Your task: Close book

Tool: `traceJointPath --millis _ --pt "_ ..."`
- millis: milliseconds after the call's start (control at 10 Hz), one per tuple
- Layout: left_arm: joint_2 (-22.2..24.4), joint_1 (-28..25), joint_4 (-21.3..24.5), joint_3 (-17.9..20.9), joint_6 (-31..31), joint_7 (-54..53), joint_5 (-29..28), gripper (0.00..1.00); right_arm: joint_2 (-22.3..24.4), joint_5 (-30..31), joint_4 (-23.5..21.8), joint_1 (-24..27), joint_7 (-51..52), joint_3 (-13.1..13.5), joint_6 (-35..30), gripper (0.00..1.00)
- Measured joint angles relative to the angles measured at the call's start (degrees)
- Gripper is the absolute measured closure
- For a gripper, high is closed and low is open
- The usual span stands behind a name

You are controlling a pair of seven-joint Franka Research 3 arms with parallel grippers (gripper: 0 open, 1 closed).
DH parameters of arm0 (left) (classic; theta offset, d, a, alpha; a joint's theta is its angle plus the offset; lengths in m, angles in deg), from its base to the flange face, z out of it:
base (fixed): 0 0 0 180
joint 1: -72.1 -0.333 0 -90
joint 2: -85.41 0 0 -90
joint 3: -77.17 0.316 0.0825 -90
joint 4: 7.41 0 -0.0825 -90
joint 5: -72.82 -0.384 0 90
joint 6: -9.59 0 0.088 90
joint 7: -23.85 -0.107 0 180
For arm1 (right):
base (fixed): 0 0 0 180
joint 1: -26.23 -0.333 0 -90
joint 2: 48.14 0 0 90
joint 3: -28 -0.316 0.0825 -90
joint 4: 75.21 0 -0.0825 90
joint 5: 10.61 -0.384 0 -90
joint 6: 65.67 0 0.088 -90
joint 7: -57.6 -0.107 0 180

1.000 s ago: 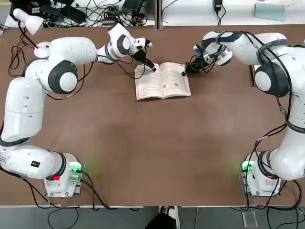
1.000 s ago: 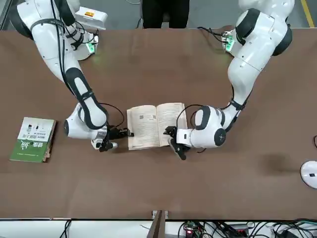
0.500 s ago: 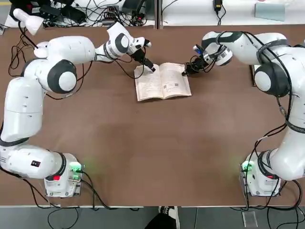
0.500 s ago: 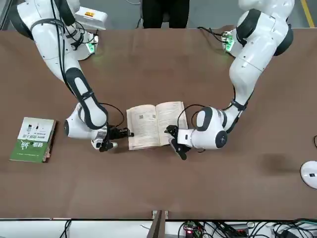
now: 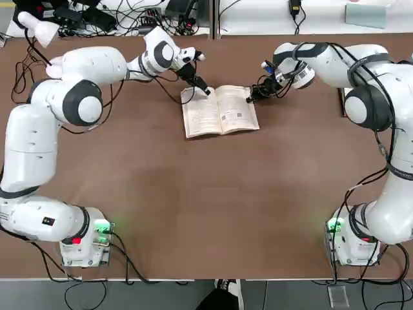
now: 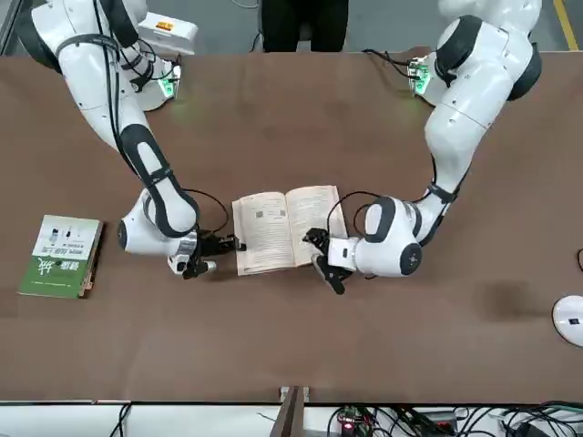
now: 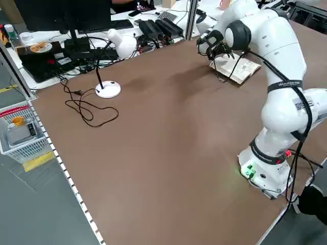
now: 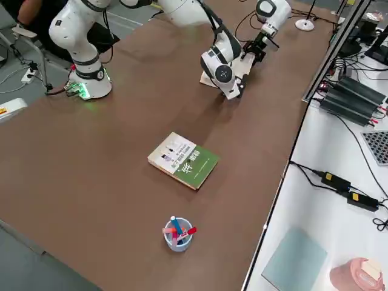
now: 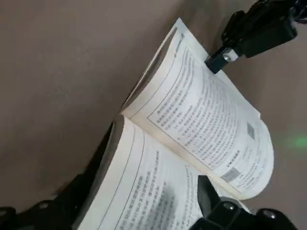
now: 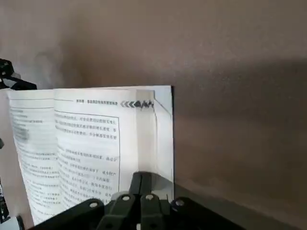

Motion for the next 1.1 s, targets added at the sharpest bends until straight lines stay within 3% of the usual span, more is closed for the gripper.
traceJointPath --millis 1100 --pt "3.6 0.0 -0.7 0.1 5.2 9.7 0.0 0.01 0.0 0.1 0.0 0.0 0.4 0.1 0.0 0.99"
